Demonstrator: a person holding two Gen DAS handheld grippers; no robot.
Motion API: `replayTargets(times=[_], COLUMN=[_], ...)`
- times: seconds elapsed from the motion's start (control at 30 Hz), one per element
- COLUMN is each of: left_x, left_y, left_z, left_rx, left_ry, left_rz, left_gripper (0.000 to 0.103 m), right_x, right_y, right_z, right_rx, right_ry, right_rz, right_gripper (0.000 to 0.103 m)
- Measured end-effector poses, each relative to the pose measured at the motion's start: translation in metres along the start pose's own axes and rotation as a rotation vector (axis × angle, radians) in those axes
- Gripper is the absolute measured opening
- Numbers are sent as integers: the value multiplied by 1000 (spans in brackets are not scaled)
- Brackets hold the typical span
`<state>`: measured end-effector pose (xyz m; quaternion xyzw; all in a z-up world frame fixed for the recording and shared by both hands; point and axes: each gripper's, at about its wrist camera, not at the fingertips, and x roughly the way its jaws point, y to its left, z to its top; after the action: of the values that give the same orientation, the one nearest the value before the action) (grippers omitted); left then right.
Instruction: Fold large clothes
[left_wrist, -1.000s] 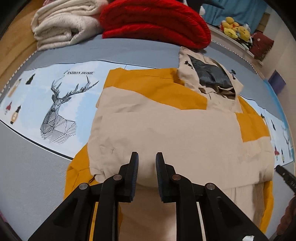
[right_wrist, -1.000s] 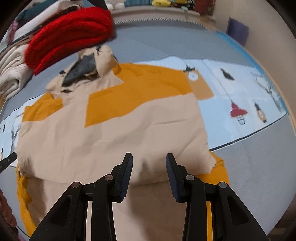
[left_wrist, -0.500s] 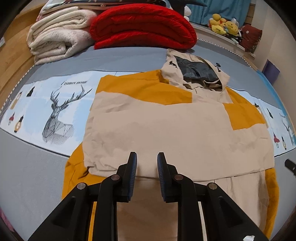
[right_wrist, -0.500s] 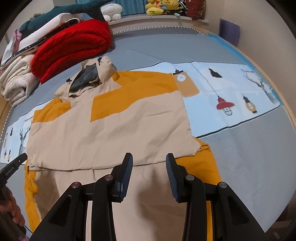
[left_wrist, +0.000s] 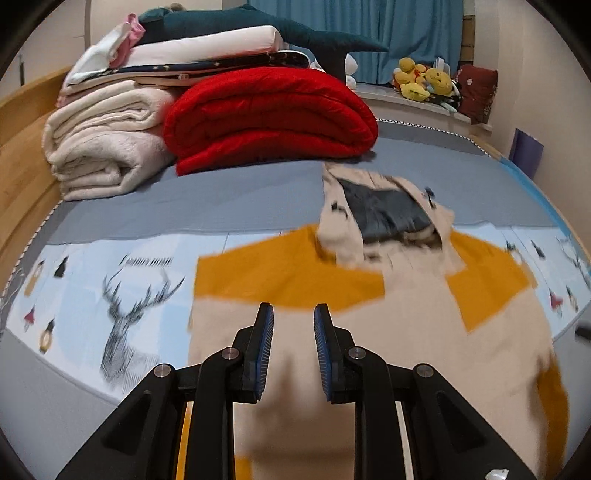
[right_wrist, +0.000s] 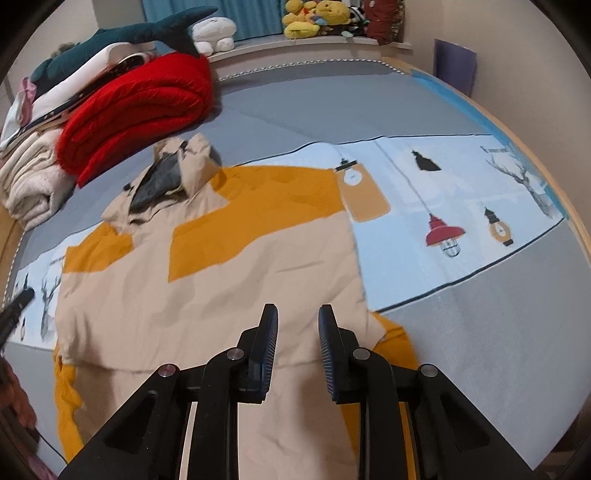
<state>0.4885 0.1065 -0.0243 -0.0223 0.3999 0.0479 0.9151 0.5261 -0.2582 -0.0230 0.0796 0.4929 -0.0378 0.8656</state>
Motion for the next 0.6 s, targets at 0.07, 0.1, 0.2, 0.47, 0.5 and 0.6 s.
replayTargets(times=[0.07,0.1,0.2,0.47,0.5,0.6], left_x=[22,35,70,179,189,221], left_y=[0,-1,-6,-32,-33,-41], left_z=[32,47,81,148,153,167], left_rx=[-27,-33,-55,-52,-59,-75], left_ry=[9,14,40,130,139,150], left_rz=[-40,-42,-61,-108,-116,-121], left_gripper=[20,20,20,20,20,20], right_x=[6,10,18,39,42,48], right_y=[0,1,2,-7,-7,-8], right_z=[2,2,3,6,6,8], right_rx=[2,-3,-17,-17,-21,-20], right_ry=[16,31,50,95,97,100], right_rz=[-1,-1,5,-28,-33,-46], right_gripper=[24,24,25,25,25,25])
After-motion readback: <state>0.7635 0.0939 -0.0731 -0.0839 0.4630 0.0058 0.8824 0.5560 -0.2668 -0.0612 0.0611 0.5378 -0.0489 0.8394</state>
